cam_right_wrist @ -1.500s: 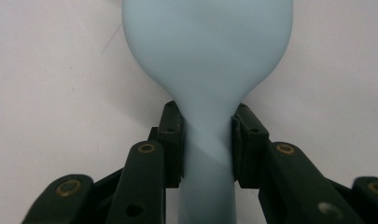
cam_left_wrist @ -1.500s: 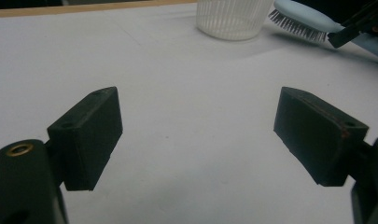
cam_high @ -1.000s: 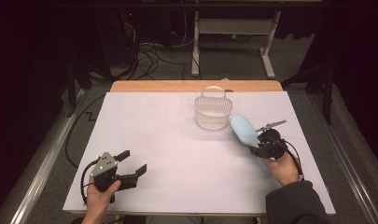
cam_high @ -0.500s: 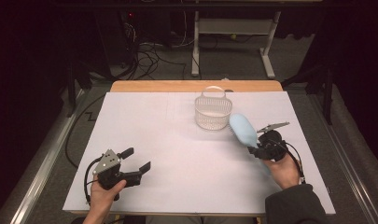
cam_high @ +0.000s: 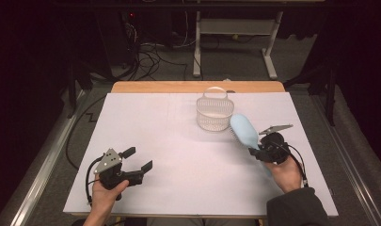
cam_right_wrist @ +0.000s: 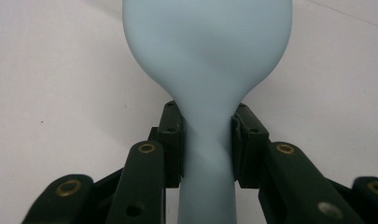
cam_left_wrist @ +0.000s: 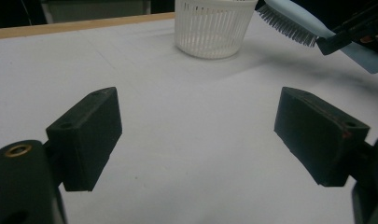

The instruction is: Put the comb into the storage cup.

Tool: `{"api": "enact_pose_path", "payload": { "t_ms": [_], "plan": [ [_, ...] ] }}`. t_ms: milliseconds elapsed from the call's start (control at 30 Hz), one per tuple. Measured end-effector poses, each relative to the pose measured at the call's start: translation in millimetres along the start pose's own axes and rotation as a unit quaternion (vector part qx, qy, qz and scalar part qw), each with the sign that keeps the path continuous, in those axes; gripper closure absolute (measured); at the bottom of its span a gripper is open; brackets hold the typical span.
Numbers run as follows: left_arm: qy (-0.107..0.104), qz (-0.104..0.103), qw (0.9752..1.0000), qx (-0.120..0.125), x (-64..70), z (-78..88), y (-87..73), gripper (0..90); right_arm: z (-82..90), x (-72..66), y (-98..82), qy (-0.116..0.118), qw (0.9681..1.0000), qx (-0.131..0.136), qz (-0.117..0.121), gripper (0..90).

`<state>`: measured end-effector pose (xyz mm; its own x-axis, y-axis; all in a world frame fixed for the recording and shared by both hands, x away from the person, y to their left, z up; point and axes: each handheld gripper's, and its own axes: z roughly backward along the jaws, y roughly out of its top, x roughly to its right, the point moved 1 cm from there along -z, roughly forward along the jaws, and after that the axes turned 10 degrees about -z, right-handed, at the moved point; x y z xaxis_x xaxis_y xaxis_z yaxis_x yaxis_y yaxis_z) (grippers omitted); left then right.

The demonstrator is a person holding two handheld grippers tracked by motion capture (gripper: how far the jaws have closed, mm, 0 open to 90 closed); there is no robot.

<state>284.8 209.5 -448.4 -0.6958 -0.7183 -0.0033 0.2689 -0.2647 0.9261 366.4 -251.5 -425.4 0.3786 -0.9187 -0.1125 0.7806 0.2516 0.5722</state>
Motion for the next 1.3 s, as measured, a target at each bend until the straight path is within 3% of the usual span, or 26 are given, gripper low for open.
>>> {"api": "enact_pose_path", "payload": {
  "t_ms": [667, 800, 1300],
  "plan": [
    [0.004, -0.001, 1.0000, 0.004, 1.6, -1.3, 6.0, 16.5, 6.7, -9.1, -3.8, 0.015, 0.9997, 0.017, 0.009, 69.9],
    [-0.003, -0.004, 1.0000, 0.008, 3.5, -1.0, 8.2, 16.4, 7.4, -12.9, -4.6, 0.021, 0.9995, 0.019, 0.011, 69.9],
    [-0.017, -0.015, 0.9997, 0.003, 8.9, -4.6, 13.4, 16.5, 12.4, -43.1, -6.3, 0.057, 0.9966, 0.041, 0.043, 69.9]
  ]
}}
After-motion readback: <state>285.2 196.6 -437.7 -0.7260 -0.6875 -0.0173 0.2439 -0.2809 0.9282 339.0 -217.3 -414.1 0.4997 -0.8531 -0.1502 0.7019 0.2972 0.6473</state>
